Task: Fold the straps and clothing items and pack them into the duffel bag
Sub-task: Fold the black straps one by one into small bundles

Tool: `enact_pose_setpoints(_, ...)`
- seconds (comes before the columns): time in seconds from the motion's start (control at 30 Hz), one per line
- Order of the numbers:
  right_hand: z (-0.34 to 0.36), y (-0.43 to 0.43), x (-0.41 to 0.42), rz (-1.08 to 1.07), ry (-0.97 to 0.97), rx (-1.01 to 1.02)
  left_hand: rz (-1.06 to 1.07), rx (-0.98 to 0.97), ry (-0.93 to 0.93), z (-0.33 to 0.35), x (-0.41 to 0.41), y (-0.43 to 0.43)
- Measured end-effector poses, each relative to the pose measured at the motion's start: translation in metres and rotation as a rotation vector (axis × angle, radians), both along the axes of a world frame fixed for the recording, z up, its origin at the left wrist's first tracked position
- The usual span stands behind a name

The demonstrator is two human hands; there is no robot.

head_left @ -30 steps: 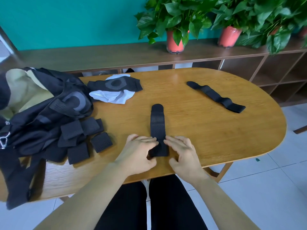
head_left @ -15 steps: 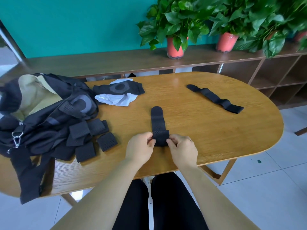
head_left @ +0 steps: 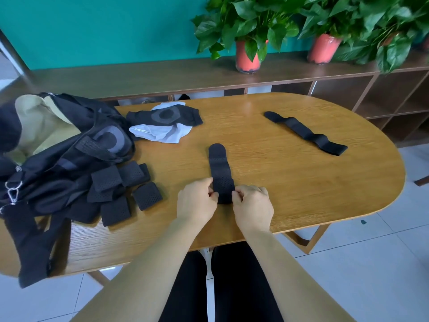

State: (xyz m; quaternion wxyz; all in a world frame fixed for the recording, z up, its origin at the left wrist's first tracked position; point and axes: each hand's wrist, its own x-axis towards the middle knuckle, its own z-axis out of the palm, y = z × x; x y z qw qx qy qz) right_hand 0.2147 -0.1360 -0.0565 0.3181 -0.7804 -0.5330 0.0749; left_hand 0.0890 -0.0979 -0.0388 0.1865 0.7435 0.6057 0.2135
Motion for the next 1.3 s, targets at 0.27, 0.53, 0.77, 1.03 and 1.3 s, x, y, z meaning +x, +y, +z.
enact_pose_setpoints(0.27, -0.008, 0.000, -0.002, 0.027, -0.082, 0.148, -0.111, 0.051, 0.084, -0.005, 0.002, -0.002)
enact_pose_setpoints(0.53, -0.009, 0.004, 0.003, 0.086, -0.179, 0.119, -0.314, 0.090, 0.420, 0.010, 0.001, 0.001)
enact_pose_setpoints(0.77, 0.004, -0.025, 0.030, 0.451, -0.063, -0.104, -0.437, 0.007, 0.376, 0.017, -0.020, -0.012)
enact_pose_setpoints(1.03, 0.001, -0.044, 0.019, 0.397, 0.121, 0.094, -0.309, -0.079, 0.007, 0.015, -0.022, -0.036)
enact_pose_setpoints(1.3, -0.002, -0.030, -0.007, 0.075, 0.121, 0.081, 0.016, 0.054, -0.106, -0.001, -0.004, -0.037)
